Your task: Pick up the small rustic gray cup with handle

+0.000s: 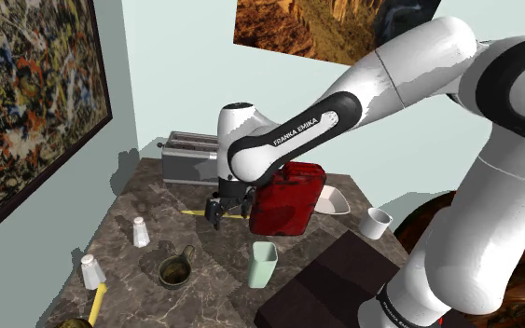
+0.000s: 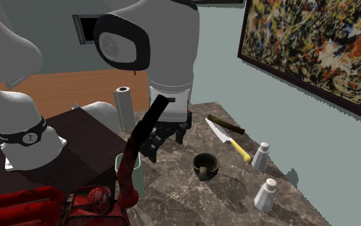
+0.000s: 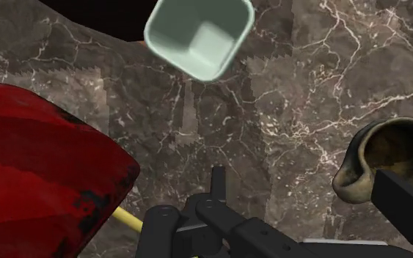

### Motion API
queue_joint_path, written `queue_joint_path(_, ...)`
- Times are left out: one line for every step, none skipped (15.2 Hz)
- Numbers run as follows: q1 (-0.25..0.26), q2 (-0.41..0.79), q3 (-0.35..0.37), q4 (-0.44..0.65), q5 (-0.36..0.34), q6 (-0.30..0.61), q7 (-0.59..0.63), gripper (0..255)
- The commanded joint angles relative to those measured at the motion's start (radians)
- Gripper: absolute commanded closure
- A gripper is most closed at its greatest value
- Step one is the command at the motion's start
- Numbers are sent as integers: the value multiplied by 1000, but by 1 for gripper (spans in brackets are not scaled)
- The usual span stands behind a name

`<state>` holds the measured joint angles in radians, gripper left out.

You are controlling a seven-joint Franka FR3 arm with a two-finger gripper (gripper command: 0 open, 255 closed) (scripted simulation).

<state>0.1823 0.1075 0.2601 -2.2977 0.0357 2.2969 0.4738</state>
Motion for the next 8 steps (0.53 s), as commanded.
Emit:
queue_joint_path(19, 86, 9, 55, -20, 28, 38, 0)
queue_joint_path(27, 124, 10, 82, -30, 39, 52, 0)
queue_joint_path(37, 163, 10, 109, -40, 48, 66, 0)
queue_joint_path(47, 202, 10, 138, -49, 56, 79, 0)
queue_joint_path(57, 240, 9, 169, -59, 63, 92, 0)
queue_joint_path(68, 279, 7, 200, -67, 69, 104, 0)
queue_joint_path(79, 317, 5, 233, -76, 74, 115, 0)
queue_joint_path(91, 355, 3, 266, -83, 77, 125, 0)
